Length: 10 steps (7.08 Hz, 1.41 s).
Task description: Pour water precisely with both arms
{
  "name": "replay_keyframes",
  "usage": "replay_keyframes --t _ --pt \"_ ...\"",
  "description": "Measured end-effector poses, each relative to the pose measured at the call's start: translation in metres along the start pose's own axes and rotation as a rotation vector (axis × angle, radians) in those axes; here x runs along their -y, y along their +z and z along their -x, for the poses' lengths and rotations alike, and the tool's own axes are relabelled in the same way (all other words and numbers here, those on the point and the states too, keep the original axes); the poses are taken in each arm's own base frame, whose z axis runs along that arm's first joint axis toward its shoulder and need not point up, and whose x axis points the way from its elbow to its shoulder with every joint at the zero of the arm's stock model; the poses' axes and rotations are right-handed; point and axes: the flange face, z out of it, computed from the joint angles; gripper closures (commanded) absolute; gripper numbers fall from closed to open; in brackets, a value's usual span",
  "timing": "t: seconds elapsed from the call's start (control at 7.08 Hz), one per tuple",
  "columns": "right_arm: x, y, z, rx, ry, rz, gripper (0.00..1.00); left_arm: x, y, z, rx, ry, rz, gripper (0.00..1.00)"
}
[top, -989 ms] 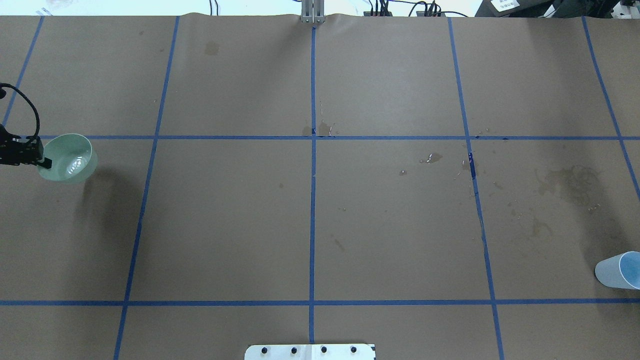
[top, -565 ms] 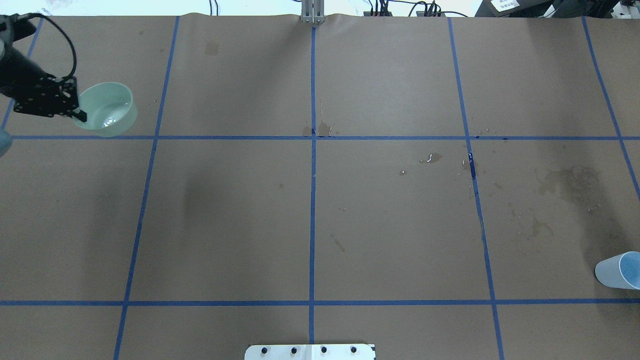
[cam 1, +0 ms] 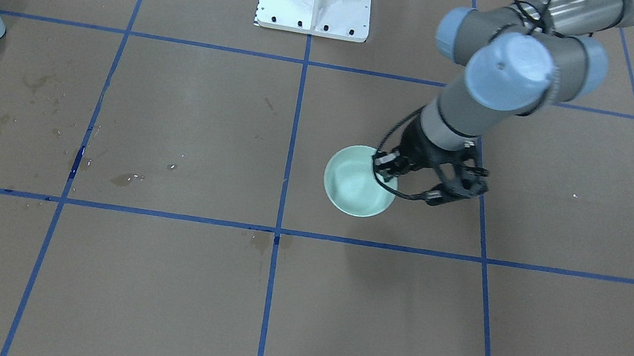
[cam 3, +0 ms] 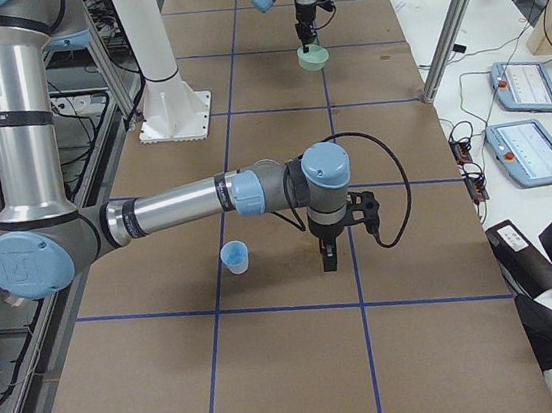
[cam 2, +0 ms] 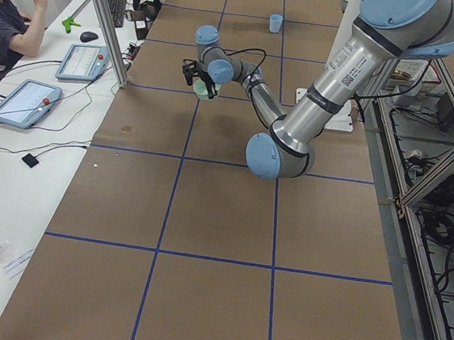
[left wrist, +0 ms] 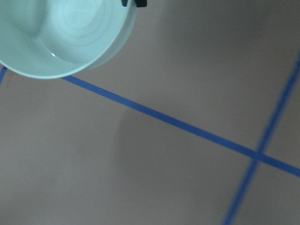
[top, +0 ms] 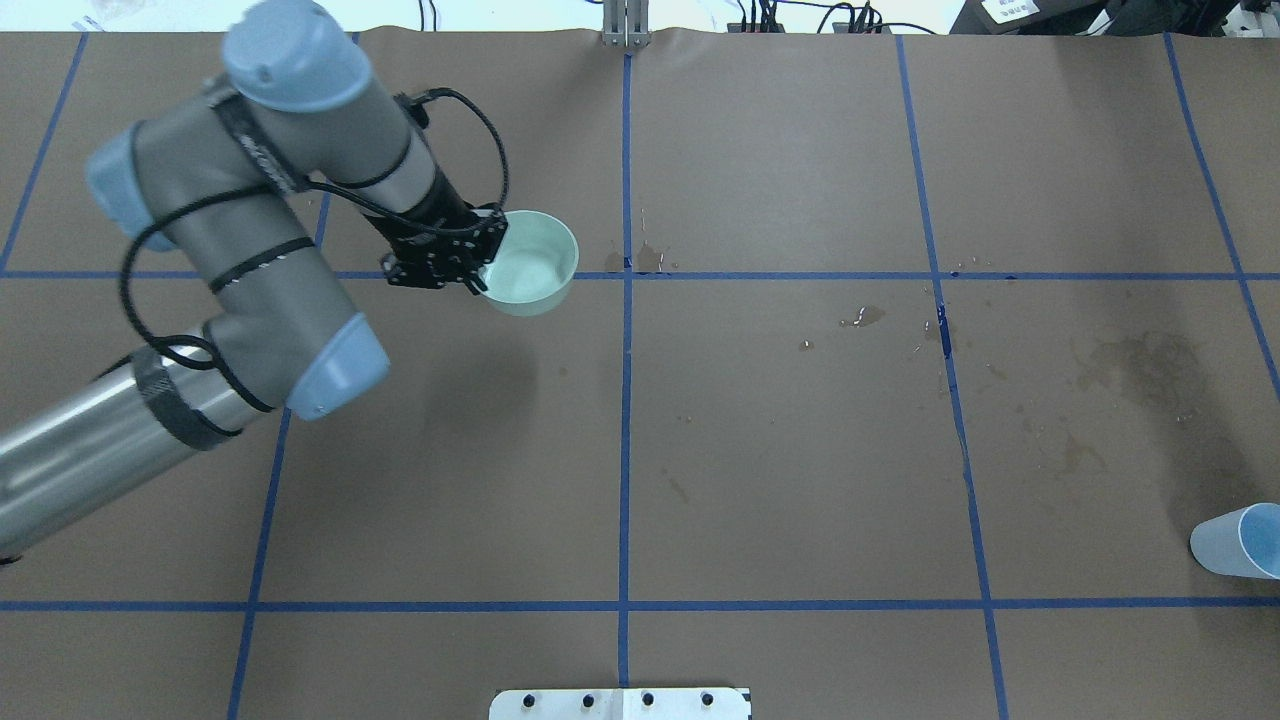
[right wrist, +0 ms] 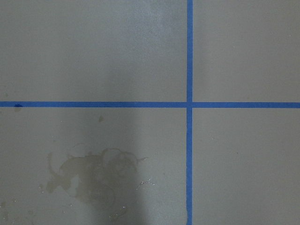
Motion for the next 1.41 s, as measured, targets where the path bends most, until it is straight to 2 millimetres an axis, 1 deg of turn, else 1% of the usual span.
replay_keyframes --t 0.14,0.28,0.42,0.57,0.71,0.85,0.99,1.27,1.41 --pt "0.000 0.000 0.000 0.000 0.000 -0.001 0.00 -0.024 0.024 -0.031 0.009 -0.012 -0.010 1.00" --pt "0.001 -0.001 0.001 0.000 -0.001 -0.001 0.00 -0.036 0.043 -0.049 0.000 -0.021 -0.015 1.00" --pt "0.001 -0.001 0.001 0.001 -0.002 -0.002 0.00 -0.040 0.060 -0.057 -0.012 -0.029 -0.015 1.00" --pt "0.001 -0.001 0.001 0.000 -0.003 -0.003 0.00 -0.041 0.072 -0.059 -0.015 -0.031 -0.013 1.00" --pt "0.002 -0.002 0.002 0.001 -0.004 -0.005 0.00 -0.043 0.079 -0.059 -0.014 -0.030 -0.010 0.63" --pt "0.002 -0.003 0.003 -0.001 -0.005 -0.006 0.00 -0.044 0.082 -0.058 -0.012 -0.029 -0.008 0.21" --pt "0.002 -0.004 0.003 -0.008 -0.006 -0.007 0.00 -0.044 0.085 -0.057 -0.010 -0.027 -0.013 0.00" --pt "0.001 -0.005 0.003 -0.017 -0.008 -0.009 0.00 -0.046 0.085 -0.058 -0.013 -0.019 -0.034 0.00" --pt "-0.001 -0.012 0.004 -0.020 0.002 -0.020 0.00 -0.045 0.073 -0.061 -0.030 -0.017 -0.043 0.00"
